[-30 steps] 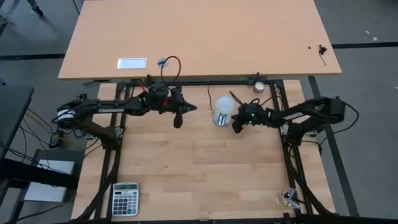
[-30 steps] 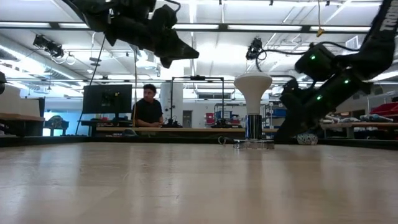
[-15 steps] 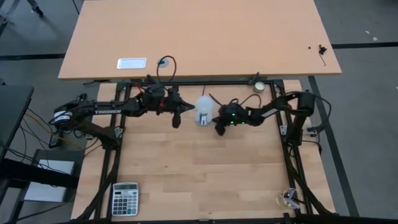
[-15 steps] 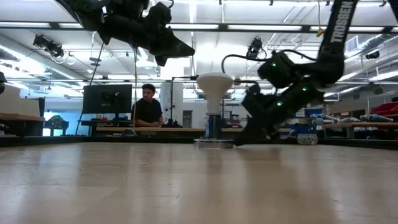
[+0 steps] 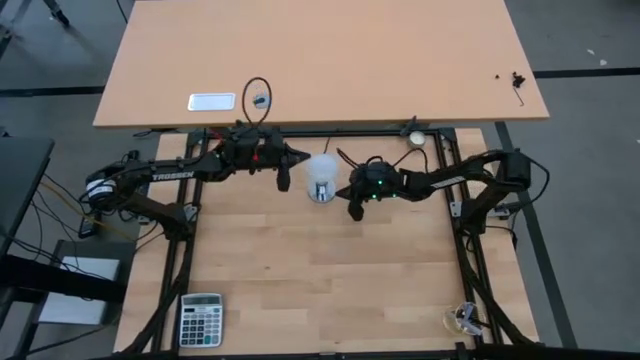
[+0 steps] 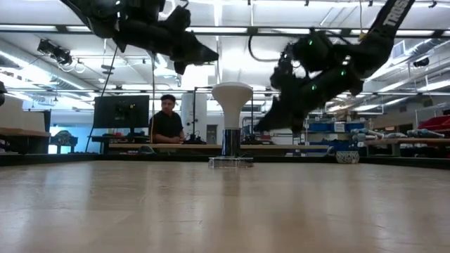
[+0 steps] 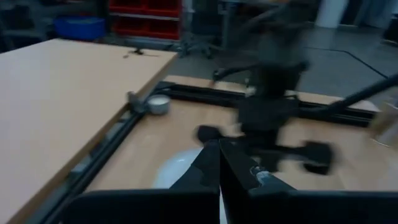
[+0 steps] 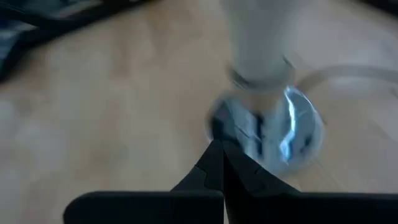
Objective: Screw lightbulb
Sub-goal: Remove the lightbulb from the silver lamp socket
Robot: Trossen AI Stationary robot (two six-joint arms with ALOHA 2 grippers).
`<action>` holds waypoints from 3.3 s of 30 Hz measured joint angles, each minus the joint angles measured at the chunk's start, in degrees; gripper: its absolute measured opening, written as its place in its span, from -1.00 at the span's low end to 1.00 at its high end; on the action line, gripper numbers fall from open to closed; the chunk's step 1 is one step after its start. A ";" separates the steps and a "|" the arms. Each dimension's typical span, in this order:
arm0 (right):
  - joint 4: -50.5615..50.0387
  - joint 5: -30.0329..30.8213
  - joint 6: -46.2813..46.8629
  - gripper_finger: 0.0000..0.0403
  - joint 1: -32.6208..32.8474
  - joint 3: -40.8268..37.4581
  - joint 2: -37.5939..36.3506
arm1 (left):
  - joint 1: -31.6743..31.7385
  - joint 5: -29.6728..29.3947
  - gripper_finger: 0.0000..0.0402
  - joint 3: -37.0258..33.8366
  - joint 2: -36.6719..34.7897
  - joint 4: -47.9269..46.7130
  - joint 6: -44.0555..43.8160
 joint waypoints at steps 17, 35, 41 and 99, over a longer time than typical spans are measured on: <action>-0.62 6.56 -7.44 -0.98 6.55 8.41 -1.84 | 9.58 9.53 -1.00 4.96 14.74 0.29 0.54; -4.64 7.27 -7.37 -0.98 2.37 8.49 -2.26 | 8.56 15.53 -1.00 7.93 18.19 -1.04 0.61; -6.53 7.23 -7.39 -0.98 1.07 8.49 -2.45 | 8.43 15.76 -1.00 5.76 17.10 -0.79 0.47; -15.46 4.80 -6.15 -0.98 3.46 8.55 -11.24 | 5.00 6.68 -1.00 0.81 14.24 9.28 -2.35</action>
